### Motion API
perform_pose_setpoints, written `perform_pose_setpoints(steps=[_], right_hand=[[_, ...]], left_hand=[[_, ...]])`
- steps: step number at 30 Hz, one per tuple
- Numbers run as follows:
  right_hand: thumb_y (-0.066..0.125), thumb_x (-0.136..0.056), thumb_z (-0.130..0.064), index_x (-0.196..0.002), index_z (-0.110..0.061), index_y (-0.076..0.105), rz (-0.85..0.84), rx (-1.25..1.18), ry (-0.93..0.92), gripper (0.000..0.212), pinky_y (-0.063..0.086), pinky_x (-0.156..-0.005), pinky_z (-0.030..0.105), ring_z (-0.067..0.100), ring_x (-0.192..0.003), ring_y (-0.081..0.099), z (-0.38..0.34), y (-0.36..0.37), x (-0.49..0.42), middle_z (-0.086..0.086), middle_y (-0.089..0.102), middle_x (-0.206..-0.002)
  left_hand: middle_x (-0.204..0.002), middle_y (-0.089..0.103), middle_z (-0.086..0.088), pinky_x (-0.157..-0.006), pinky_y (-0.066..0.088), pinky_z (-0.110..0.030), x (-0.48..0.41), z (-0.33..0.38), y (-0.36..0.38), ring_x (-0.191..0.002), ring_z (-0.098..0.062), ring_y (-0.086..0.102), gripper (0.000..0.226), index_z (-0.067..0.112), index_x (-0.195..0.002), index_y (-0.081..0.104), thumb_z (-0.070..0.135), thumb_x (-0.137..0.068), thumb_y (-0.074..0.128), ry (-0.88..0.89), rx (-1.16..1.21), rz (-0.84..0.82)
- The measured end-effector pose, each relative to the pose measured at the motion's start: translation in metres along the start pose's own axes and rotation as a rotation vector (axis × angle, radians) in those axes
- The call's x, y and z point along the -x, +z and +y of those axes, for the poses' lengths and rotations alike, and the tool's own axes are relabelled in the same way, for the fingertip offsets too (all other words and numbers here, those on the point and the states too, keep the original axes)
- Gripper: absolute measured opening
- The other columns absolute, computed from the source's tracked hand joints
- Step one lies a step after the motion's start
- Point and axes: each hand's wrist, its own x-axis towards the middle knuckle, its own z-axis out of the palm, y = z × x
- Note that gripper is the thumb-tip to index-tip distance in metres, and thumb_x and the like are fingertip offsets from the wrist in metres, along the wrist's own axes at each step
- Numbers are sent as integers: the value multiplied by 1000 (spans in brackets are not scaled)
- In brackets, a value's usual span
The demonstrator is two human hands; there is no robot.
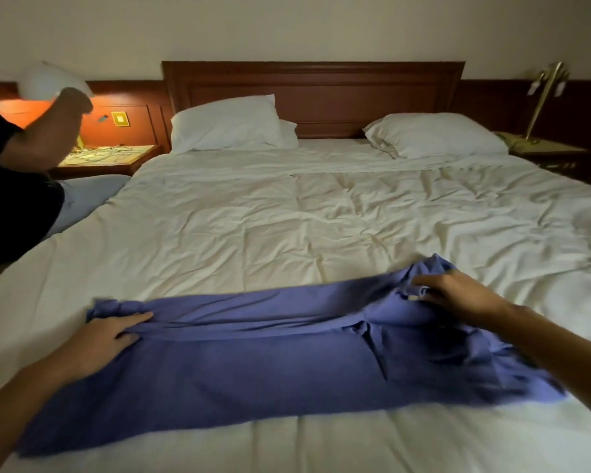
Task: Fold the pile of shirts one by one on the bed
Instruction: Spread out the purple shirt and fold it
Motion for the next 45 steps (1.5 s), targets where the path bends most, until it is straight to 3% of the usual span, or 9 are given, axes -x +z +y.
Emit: perform_pose_setpoints(steps=[3, 10, 13, 20, 26, 32, 36, 40, 45], right_hand=[[47, -82, -74, -86, -43, 56, -52, 91, 10, 32, 46, -80, 40, 15, -81, 55, -7, -2, -48, -8, 60, -82], [28, -89, -77, -149, -48, 29, -141, 210, 211, 67, 23, -114, 48, 24, -143, 31, -14, 70, -90, -2, 36, -154], [8, -82, -83, -152, -53, 11, -159, 175, 211, 76, 15, -120, 47, 19, -150, 18, -10, 96, -78, -4, 19, -163], [54, -93, -52, -127, -40, 60, 153, -27, 37, 36, 25, -108, 43, 22, -139, 33, -41, 73, -80, -4, 41, -150], [66, -90, -46, -119, -31, 67, -152, -279, -336, 33, 43, -96, 25, 4, -106, 57, -123, 71, -65, -11, 63, -113], [68, -85, -7, -100, -21, 69, 47, -196, -505, 21, 47, -85, 33, 14, -95, 59, -136, 69, -46, -6, 60, -99], [68, -90, -27, -102, -28, 73, -72, -257, -479, 13, 45, -87, 22, 0, -96, 57, -132, 61, -27, -13, 58, -104], [55, -97, -42, -80, -19, 71, -5, -345, -389, 32, 46, -84, 27, 5, -90, 60, -136, 59, -25, -11, 60, -97], [49, -98, -44, -103, -22, 71, 71, -172, -176, 32, 45, -96, 38, 17, -107, 61, -152, 78, -47, -5, 59, -118]], left_hand=[[-142, 57, -3, -112, 33, -34, -12, -8, 3, -134, -24, 51, 38, 21, -135, 61, 13, -98, 61, -34, 56, -7], [-114, 69, 16, -110, 38, -39, -27, -10, -12, -110, -12, 60, 34, 52, -93, 76, 74, -82, 53, -183, 247, -11], [-152, 44, 4, -120, 24, -36, -34, -10, -7, -140, -21, 40, 44, 40, -140, 52, 55, -99, 47, -264, 156, -147], [-119, 63, 11, -108, 34, -40, -34, 3, -12, -117, -17, 54, 30, 35, -108, 65, 51, -84, 73, -124, 92, 61], [-131, 43, 31, -102, 12, -33, -15, -8, -25, -127, -3, 36, 47, 48, -94, 60, 83, -63, 59, 36, -75, -119], [-120, 62, -5, -94, 47, -41, 0, -19, -25, -116, -28, 61, 21, 13, -81, 66, 0, -74, 80, 235, -59, 192], [-106, 71, -13, -91, 50, -40, 12, -18, -26, -98, -31, 67, 21, 19, -95, 74, 29, -90, 57, 102, 37, -34], [-112, 72, -13, -89, 46, -36, 13, -5, -34, -101, -30, 64, 44, 15, -106, 76, 47, -101, 46, -211, -17, 95], [-148, 50, 4, -115, 27, -38, 3, 38, -10, -137, -20, 44, 57, 28, -135, 59, 66, -95, 41, 34, -109, 48]])
